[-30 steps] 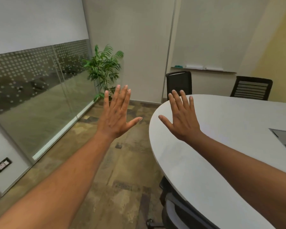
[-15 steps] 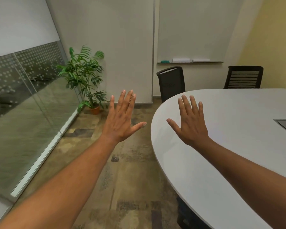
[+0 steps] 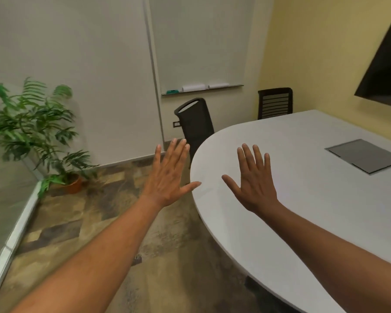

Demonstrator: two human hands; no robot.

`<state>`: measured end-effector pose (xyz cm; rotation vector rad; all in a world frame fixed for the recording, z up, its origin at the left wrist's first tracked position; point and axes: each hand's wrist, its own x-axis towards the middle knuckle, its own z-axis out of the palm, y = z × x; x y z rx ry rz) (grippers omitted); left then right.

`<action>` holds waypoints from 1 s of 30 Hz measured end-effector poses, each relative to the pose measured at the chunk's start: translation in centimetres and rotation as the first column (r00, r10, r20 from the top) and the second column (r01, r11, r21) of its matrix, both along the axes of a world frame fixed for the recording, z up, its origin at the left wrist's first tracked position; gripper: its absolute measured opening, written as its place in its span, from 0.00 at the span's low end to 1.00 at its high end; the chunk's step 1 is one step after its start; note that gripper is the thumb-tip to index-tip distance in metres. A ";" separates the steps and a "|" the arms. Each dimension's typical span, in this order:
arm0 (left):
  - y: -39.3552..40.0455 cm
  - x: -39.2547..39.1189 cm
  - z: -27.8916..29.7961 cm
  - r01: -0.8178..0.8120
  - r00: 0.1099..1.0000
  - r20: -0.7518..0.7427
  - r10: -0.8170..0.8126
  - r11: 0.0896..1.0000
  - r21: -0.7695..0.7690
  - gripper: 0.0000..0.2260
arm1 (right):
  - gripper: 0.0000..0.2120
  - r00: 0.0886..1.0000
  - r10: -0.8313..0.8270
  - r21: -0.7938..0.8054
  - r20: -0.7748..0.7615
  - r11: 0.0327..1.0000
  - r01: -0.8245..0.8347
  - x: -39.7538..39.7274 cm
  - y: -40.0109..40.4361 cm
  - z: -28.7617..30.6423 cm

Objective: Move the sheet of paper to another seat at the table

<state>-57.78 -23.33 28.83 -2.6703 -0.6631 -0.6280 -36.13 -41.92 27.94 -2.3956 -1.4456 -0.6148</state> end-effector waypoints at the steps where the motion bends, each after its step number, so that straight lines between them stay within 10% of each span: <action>1: 1.1 0.6 0.1 0.035 0.999 -0.006 -0.035 0.999 0.000 0.48 | 0.44 1.000 -0.030 -0.003 -0.009 1.000 0.030 -0.1 0.4 0.0; 30: 17.2 40.2 -7.3 0.666 0.714 -0.120 -0.690 0.721 -0.190 0.49 | 0.42 0.781 -0.579 -0.089 -0.235 0.813 0.576 21.5 7.2 -8.4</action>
